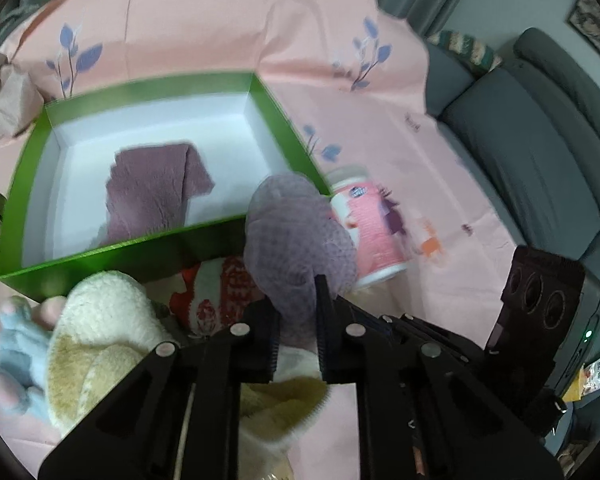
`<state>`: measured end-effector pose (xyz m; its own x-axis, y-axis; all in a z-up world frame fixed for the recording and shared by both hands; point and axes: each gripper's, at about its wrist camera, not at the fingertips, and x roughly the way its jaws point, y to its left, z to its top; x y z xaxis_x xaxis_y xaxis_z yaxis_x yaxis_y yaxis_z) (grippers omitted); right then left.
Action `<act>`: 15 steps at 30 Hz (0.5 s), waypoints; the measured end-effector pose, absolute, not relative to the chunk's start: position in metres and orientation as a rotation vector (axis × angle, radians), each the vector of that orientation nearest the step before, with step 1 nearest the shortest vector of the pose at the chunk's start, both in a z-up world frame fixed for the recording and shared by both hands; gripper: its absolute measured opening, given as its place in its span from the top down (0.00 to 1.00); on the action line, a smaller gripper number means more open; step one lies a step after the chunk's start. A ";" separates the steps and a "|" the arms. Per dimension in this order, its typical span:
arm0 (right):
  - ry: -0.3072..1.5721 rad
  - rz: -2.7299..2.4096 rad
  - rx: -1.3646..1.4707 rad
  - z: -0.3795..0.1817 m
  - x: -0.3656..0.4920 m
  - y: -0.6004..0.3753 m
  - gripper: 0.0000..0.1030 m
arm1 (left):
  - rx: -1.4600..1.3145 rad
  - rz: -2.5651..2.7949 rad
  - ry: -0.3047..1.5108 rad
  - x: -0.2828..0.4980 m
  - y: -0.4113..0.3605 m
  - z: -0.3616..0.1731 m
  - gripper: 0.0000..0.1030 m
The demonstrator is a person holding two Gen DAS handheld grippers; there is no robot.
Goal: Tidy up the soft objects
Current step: 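Close both grippers on the purple mesh bath puff and lift it, then carry the bath puff with both grippers over the green box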
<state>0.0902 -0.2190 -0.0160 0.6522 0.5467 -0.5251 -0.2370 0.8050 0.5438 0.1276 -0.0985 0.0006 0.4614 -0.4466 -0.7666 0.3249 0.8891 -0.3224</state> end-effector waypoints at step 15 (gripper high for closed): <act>0.549 0.439 0.232 0.070 0.047 -0.177 0.96 | -0.133 -0.541 0.787 0.079 -0.058 0.080 0.87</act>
<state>0.0471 -0.1772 0.0704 0.7640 0.4608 -0.4517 -0.3394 0.8823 0.3261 0.0788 -0.0579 0.0801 0.5784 -0.5095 -0.6371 0.4130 0.8564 -0.3099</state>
